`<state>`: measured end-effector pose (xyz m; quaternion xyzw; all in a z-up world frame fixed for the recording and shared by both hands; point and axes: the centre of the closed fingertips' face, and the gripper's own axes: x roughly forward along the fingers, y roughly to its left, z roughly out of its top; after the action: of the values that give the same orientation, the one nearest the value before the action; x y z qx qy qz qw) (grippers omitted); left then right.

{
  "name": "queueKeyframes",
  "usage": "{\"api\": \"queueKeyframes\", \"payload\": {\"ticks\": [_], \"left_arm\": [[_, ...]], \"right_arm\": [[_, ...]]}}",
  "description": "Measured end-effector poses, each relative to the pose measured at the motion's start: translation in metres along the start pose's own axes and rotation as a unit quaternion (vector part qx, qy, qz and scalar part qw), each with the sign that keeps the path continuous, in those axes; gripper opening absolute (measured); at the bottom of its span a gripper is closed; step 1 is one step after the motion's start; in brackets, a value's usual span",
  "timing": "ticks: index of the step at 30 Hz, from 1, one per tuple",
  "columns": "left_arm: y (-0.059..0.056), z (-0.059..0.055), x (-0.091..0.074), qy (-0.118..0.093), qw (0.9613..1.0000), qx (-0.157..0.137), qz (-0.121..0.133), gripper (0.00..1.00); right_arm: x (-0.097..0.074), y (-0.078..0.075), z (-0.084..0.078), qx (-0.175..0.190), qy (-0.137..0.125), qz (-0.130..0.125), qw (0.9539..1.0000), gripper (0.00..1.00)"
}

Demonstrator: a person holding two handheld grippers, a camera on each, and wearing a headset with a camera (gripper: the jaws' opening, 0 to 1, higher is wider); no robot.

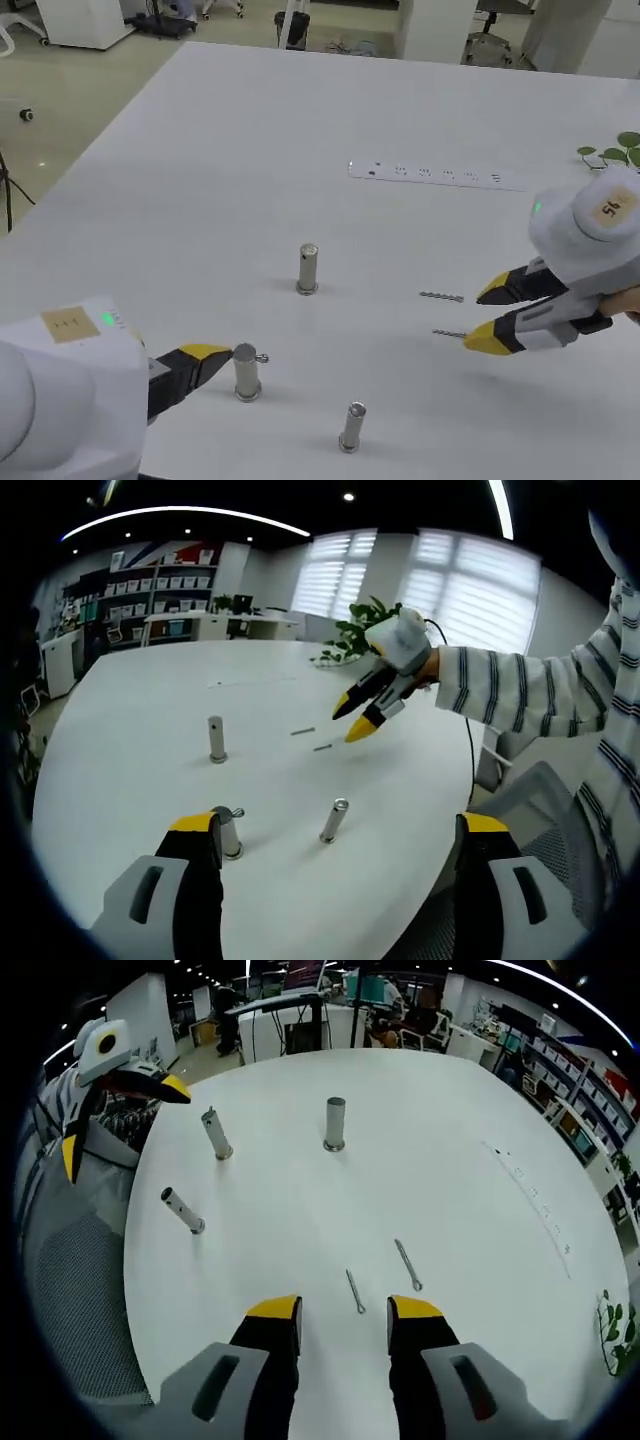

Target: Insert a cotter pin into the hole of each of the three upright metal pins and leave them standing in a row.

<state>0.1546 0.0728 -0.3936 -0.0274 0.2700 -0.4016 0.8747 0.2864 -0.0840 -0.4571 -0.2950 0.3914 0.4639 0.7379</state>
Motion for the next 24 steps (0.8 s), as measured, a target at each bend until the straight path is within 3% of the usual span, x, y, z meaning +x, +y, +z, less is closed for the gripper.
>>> {"api": "queueKeyframes", "payload": {"ticks": [11,19,24], "left_arm": [[0.003,0.001,-0.004,-0.009,0.9999,-0.008,0.004,0.94],[0.005,0.000,-0.007,-0.011,0.9998,-0.014,0.006,0.93],[0.004,0.002,-0.006,-0.011,0.9998,-0.015,0.002,0.92]], "right_arm": [[0.019,0.002,0.000,-0.007,0.026,0.019,0.9995,0.24],[0.019,0.002,0.004,-0.004,0.021,0.019,0.9996,0.14],[0.018,0.002,0.004,-0.003,0.024,0.019,0.9995,0.14]]}}
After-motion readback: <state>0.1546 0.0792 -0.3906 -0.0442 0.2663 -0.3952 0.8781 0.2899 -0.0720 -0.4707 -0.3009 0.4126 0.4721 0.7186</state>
